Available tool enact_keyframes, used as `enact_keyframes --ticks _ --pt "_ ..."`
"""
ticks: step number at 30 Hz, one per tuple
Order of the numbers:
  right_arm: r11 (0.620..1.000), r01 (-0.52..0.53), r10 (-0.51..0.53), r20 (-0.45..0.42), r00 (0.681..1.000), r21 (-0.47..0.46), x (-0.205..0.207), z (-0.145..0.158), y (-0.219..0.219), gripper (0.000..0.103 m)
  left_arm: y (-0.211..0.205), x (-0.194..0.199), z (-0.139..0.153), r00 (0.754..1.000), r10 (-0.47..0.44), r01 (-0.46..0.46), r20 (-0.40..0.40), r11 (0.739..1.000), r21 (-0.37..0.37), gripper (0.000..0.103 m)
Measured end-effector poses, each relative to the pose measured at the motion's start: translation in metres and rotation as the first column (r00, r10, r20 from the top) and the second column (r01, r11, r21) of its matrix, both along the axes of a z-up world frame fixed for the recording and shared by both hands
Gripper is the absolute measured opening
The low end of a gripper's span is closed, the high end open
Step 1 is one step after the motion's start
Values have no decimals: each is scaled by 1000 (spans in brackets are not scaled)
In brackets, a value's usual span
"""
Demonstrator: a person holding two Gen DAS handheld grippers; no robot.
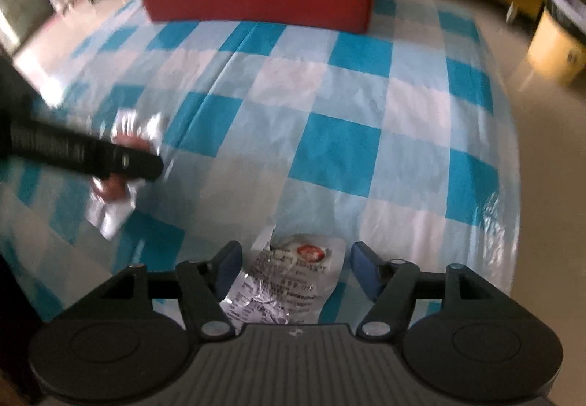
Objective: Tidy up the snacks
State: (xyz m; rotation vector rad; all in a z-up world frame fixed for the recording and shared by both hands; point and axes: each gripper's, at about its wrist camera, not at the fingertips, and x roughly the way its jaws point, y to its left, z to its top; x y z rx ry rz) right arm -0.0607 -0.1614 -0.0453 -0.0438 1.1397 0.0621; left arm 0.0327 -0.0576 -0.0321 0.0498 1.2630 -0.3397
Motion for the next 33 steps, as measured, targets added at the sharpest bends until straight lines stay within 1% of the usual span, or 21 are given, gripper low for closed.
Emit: enact_keyframes --ticks 2,3,5,6,8,11,13,15,20,33 --pt "1000 0 0 18 1000 2 -1 4 -1 45 2 -2 3 1000 -2 2 11 1000 0 74" --pt "999 12 -13 19 1000 36 0 7 -5 41 4 -3 4 1000 1 -1 17 1000 -2 74" --pt "997 28 -29 20 999 71 2 9 -10 41 8 -3 7 1000 9 -9 21 1000 -13 74" --pt "998 30 -31 24 999 63 2 10 -10 41 10 -3 8 1000 18 -18 23 1000 -19 74" --pt "995 28 -31 31 999 92 3 13 -10 41 13 -2 10 999 27 -26 27 999 -24 74" --pt "991 24 -33 65 997 133 3 22 -11 41 16 0 13 999 39 -38 29 999 -36 74" --pt "985 42 -56 81 995 168 6 27 -16 41 17 2 16 998 48 -46 34 998 -46 74" --pt "982 56 -76 103 992 183 10 34 -22 41 17 4 19 998 55 -52 43 997 -53 74" --pt "978 75 -106 154 982 194 27 49 -32 41 14 13 26 995 75 -71 64 996 -60 74" --pt "974 44 -102 257 961 222 75 83 -38 41 9 40 43 983 121 -116 139 992 -45 74"
